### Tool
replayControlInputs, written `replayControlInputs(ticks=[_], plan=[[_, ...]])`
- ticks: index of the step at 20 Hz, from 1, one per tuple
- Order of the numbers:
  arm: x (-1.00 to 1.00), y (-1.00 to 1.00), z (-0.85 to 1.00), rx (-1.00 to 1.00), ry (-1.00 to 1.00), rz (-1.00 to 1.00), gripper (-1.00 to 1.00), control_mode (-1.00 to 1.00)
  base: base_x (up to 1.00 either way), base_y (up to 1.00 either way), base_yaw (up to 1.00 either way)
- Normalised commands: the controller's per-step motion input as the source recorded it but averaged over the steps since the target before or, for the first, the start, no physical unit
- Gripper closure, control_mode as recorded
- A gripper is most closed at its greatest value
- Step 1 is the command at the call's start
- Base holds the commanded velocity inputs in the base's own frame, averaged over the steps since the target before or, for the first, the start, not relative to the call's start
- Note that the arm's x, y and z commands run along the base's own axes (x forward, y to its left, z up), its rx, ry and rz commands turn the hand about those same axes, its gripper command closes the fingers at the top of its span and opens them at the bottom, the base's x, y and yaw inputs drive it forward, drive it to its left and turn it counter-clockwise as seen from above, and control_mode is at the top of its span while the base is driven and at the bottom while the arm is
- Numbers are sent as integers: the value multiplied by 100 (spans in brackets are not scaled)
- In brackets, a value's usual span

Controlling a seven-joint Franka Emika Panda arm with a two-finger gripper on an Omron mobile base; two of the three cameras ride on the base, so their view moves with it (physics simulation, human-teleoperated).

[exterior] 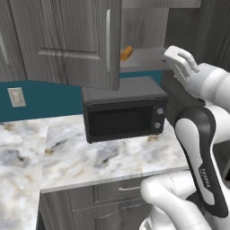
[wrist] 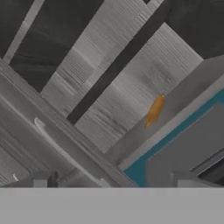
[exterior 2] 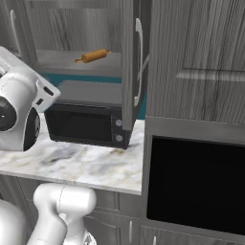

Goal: Open the cabinet, retrieve the rolling pin, and place it next to the meat on the cutting board to prepare for tenderizing.

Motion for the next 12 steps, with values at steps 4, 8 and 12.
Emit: replayControlInputs(ticks=[4, 8, 12], plan=[[39, -12, -7, 25, 16, 6, -100, -100, 0, 0, 0], [35, 8, -20, 11, 11, 5, -100, -100, 0, 0, 0], [38, 15, -24, 8, 10, 6, -100, -100, 0, 0, 0]])
